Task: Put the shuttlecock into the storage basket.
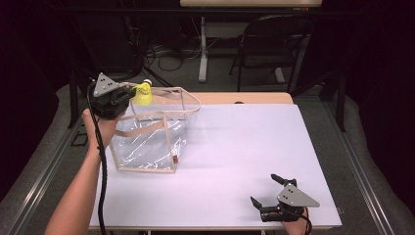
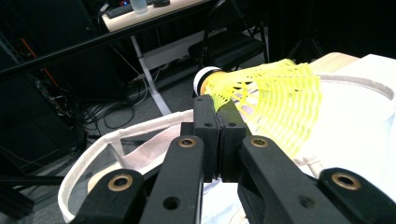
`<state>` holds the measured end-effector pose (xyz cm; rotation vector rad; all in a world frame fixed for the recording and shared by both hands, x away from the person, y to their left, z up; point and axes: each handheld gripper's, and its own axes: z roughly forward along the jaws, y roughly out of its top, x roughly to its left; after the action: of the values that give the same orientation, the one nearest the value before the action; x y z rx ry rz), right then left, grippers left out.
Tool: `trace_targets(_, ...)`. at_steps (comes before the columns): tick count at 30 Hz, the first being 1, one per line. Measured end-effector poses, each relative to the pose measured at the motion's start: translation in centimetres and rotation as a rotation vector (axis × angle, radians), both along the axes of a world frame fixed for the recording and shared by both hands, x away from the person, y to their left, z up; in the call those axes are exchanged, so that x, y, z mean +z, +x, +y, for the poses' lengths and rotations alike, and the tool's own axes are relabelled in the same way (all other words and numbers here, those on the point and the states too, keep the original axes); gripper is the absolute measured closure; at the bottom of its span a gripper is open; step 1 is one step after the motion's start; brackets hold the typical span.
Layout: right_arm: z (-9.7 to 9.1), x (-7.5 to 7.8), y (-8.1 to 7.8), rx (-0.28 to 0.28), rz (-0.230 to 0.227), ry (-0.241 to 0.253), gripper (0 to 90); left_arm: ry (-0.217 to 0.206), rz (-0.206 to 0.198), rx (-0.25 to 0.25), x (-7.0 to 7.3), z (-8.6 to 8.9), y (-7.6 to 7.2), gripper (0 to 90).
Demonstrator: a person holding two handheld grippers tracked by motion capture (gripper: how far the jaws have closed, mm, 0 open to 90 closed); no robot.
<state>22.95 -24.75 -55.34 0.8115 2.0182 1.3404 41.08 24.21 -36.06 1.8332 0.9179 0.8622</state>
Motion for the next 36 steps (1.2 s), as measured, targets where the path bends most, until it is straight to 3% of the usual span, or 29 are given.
trace_targets(36, 0.0, 0.0, 0.0, 0.001, 0.0, -0.006, 1.3, 0.0, 0.03, 0.031, -1.4, 0.9, 0.2, 89.4)
